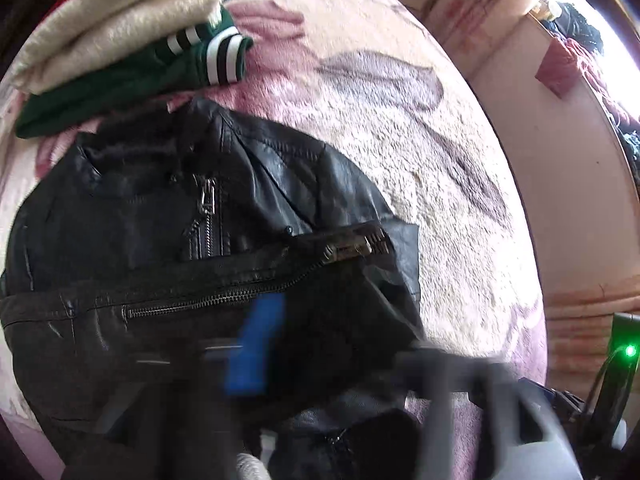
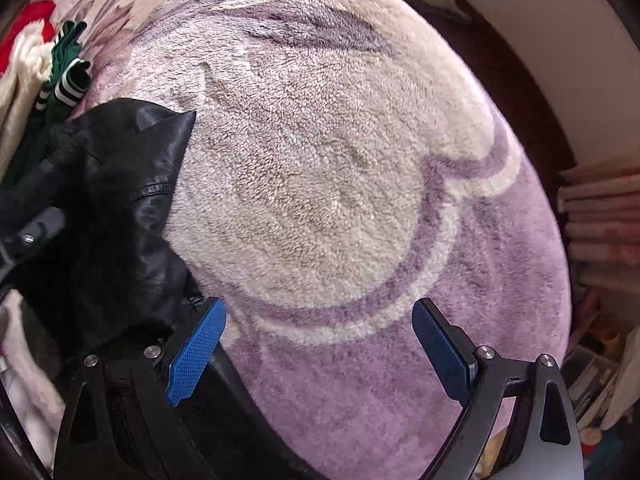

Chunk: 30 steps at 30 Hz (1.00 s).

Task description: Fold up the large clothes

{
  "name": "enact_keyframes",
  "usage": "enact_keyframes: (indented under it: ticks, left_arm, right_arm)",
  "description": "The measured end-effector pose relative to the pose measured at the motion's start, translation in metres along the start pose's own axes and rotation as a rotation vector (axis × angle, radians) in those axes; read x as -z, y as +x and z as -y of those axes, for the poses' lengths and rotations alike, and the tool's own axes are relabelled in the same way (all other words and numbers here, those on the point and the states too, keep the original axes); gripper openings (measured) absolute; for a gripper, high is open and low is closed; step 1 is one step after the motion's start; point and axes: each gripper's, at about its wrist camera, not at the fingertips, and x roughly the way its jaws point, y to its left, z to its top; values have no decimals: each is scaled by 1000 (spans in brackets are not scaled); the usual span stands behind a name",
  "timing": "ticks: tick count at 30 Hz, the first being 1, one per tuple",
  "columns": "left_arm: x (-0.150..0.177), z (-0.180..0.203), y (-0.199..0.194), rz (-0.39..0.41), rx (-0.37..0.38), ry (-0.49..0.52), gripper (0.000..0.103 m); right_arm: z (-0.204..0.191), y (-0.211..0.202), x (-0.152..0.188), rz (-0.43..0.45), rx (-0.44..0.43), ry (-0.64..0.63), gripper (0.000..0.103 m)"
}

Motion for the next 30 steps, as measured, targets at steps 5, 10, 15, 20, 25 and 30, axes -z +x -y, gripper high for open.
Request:
enact_keyframes:
  ticks: [5, 10, 15, 20, 25, 30]
  left_arm:
    - [6, -34, -26, -1, 72, -81, 94]
    - [34, -125, -80, 43, -14, -247, 94]
    - [76, -252, -104, 31, -256, -429, 94]
    - [100, -335, -81, -29, -382, -538, 94]
    - [84, -351, -42, -76, -369, -521, 96]
    - [75, -362, -22, -105, -310, -503, 103]
  right_arm:
    - [8, -10, -9, -35, -218, 97, 95]
    - [-36, -34, -10, -6, -362, 38, 95]
    - [-121, -23, -25, -21, -364, -99, 95]
    - [-160, 23, -33, -98, -252, -188, 84]
    - [-166, 23, -22, -10, -146, -242, 30]
    - [-166, 6, -10, 77, -102, -260, 22]
